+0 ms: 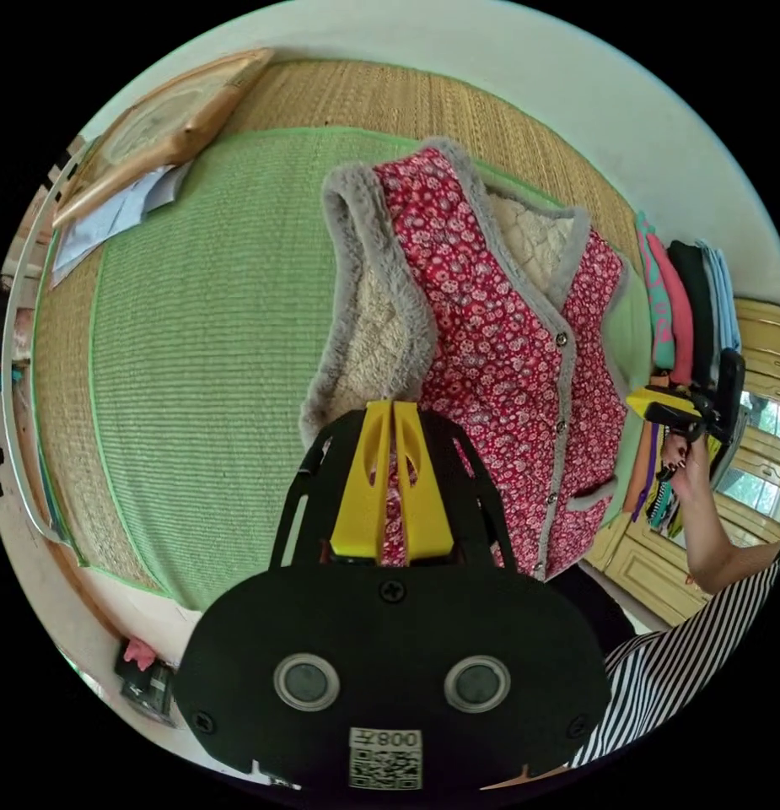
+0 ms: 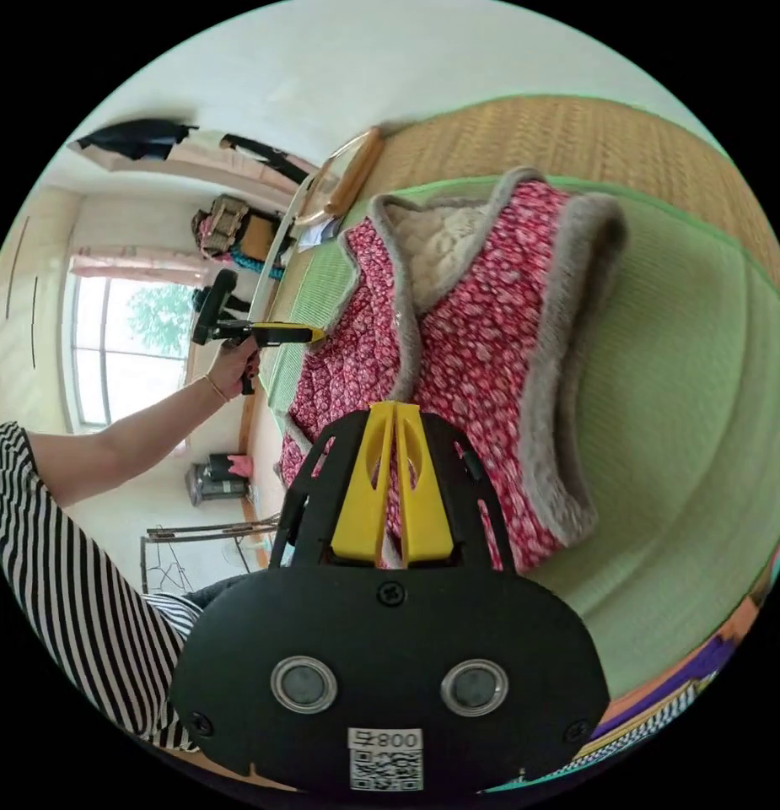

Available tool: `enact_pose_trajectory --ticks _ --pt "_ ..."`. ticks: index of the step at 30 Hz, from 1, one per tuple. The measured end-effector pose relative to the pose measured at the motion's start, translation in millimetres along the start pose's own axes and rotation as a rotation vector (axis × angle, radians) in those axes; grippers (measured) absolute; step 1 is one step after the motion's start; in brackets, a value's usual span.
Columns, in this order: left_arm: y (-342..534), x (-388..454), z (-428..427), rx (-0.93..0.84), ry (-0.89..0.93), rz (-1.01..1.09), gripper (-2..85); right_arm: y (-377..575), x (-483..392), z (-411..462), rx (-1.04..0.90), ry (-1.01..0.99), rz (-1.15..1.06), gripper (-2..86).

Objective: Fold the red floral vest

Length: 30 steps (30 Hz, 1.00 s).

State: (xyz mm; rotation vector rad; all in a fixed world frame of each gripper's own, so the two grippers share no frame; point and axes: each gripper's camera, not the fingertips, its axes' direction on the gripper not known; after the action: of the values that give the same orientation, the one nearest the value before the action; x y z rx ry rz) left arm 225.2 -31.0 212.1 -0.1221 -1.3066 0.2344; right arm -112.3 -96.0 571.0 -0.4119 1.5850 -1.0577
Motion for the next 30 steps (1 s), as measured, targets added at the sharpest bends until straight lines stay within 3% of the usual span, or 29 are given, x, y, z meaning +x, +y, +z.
enact_pose_trajectory --ticks 5,10,12,17,21,25,27,30 --pt "-8 -11 -22 0.019 -0.084 -0.048 0.2 -44 -40 31 -0.036 0.099 -0.144 0.0" --pt "-26 -18 -8 -0.052 -0.059 -0.072 0.3 -74 -51 102 -0.231 0.336 -0.215 0.1" --pt "-27 -17 -13 -0.035 -0.059 -0.077 0.3 -72 -59 109 -0.209 0.367 -0.282 0.1" --pt "-16 -11 -65 0.241 0.031 -0.067 0.2 -58 -67 108 -0.132 0.398 -0.343 0.2" --pt "-42 6 -84 0.286 0.053 0.037 0.2 -69 -64 82 -0.165 0.303 -0.257 0.1" --pt "-95 11 -83 0.291 0.069 0.078 0.2 -76 -39 2 0.167 0.415 -0.063 0.1" --pt "-116 8 -76 0.281 0.052 0.044 0.2 -83 -19 -16 0.245 0.446 0.014 0.1" --pt "-142 9 -51 0.172 -0.024 0.041 0.2 -107 19 -10 0.169 0.481 0.116 0.1"
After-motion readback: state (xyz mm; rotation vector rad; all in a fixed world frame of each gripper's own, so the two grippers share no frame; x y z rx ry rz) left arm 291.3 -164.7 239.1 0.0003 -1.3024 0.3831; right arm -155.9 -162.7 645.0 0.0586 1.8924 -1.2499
